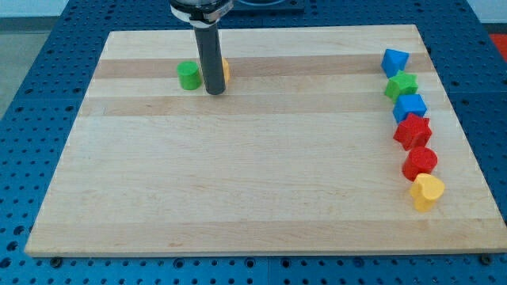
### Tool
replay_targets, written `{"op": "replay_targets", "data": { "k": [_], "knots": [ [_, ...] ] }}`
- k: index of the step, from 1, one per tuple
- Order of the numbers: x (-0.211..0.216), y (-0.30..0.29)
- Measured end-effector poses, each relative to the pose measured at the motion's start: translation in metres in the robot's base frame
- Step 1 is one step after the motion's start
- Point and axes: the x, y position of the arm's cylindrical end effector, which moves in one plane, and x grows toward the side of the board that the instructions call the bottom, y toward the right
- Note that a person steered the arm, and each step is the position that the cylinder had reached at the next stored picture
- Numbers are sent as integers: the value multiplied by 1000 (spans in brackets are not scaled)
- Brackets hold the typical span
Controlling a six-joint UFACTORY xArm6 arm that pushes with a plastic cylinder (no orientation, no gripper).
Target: Separate the yellow hexagon and green circle
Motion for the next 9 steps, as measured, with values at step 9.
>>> {"op": "replay_targets", "data": {
  "k": [9],
  "knots": [
    [-18, -26]
  ]
}}
